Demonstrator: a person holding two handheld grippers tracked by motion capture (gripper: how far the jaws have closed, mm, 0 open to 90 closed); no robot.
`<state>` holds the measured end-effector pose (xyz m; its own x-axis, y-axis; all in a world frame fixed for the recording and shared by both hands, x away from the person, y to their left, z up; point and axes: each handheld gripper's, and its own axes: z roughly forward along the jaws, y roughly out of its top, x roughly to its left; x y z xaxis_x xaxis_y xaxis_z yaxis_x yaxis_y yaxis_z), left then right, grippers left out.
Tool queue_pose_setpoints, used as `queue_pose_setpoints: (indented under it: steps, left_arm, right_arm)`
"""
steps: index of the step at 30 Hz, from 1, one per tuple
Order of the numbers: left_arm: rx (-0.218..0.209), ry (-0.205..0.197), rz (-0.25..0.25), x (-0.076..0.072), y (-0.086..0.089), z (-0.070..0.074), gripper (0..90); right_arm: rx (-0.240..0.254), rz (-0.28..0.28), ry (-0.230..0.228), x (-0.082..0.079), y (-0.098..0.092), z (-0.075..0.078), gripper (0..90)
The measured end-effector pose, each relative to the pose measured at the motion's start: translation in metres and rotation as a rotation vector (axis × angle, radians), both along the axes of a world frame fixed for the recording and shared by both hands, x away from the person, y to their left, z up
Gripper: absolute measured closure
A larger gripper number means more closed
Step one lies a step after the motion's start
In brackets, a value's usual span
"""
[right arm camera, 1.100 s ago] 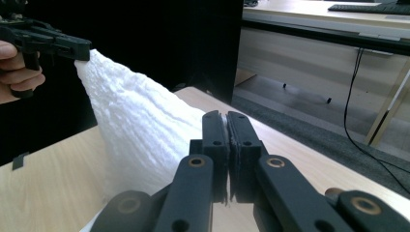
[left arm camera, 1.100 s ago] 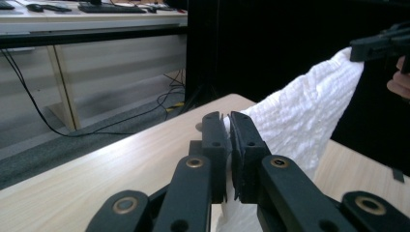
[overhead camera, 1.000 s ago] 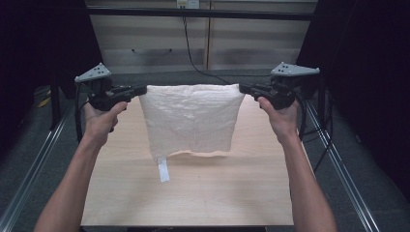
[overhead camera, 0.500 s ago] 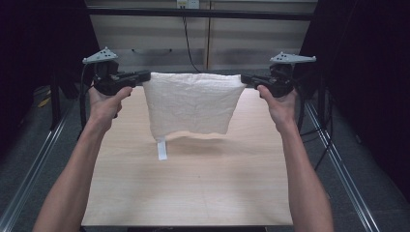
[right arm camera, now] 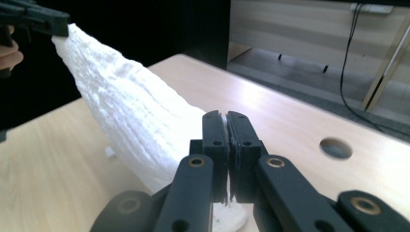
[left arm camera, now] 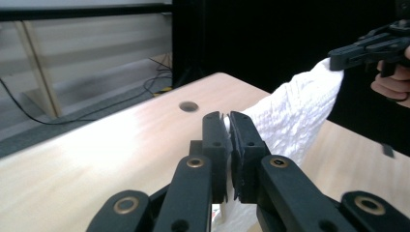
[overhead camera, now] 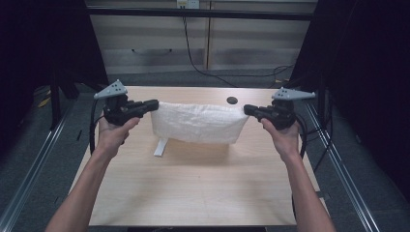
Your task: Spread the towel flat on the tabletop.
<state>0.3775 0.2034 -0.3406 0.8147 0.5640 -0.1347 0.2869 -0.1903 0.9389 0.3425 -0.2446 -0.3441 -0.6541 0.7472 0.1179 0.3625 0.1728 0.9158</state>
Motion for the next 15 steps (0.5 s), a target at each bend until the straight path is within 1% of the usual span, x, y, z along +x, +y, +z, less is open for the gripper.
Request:
queue_pose_setpoints:
  steps: [3,5,8,9,11,12,13,15]
  left_arm:
    - [0.015,0.012,-0.010,-0.014,0.002,-0.014,86.2]
    - [0.015,0.021,-0.020,-0.021,0.003,-0.021,86.2]
    - [0.039,0.037,-0.030,-0.031,0.004,-0.034,86.2]
    - [0.060,0.039,-0.030,-0.034,0.005,-0.039,86.1]
    - [0.059,0.056,-0.036,-0.040,0.006,-0.049,86.1]
    - [0.063,0.061,-0.026,-0.044,0.007,-0.055,86.1]
    - [0.071,0.063,-0.023,-0.049,0.007,-0.062,86.1]
    - [0.098,0.087,-0.031,-0.056,0.009,-0.078,86.1]
  right_arm:
    - [0.010,0.008,0.002,-0.017,-0.002,-0.017,87.3]
    - [0.013,0.020,0.015,-0.028,-0.003,-0.029,87.3]
    - [0.031,0.032,0.031,-0.040,-0.005,-0.042,87.3]
    - [0.040,0.037,0.039,-0.043,-0.005,-0.045,87.3]
    - [0.032,0.047,0.058,-0.050,-0.004,-0.054,87.3]
    - [0.026,0.053,0.063,-0.053,-0.003,-0.058,87.3]
    - [0.027,0.060,0.070,-0.057,-0.002,-0.061,87.2]
    - [0.014,0.071,0.084,-0.063,0.000,-0.068,87.2]
